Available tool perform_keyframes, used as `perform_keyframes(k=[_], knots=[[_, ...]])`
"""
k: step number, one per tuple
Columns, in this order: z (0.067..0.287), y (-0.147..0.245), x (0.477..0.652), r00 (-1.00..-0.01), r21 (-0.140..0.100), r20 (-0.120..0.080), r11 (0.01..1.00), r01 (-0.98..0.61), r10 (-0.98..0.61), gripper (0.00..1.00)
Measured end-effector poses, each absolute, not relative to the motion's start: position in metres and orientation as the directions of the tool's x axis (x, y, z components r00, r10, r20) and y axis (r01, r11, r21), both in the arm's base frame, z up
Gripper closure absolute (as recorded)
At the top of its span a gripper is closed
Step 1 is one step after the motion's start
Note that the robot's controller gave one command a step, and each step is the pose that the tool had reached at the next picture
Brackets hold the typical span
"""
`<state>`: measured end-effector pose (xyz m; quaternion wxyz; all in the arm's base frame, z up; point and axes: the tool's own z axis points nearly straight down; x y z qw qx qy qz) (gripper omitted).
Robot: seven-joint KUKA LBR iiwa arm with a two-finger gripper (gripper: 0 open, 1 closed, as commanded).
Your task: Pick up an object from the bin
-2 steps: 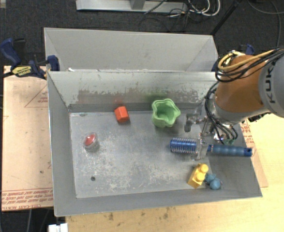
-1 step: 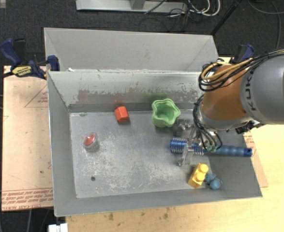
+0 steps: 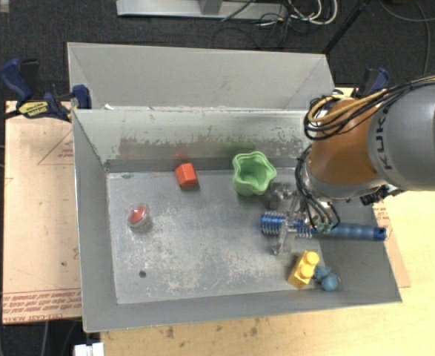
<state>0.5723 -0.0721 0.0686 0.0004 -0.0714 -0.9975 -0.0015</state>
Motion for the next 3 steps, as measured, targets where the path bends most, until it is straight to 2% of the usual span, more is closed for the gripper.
perform_keyframes(k=[1,2,3], knots=[[0.069,-0.072,0.572,-0.990,0.003,0.001,0.990,0.142,0.142,1.00],[0.074,-0.071,0.573,-0.990,0.002,-0.001,0.990,0.141,0.141,1.00],[0.108,-0.070,0.574,-0.990,0.003,-0.004,0.990,0.140,0.140,1.00]])
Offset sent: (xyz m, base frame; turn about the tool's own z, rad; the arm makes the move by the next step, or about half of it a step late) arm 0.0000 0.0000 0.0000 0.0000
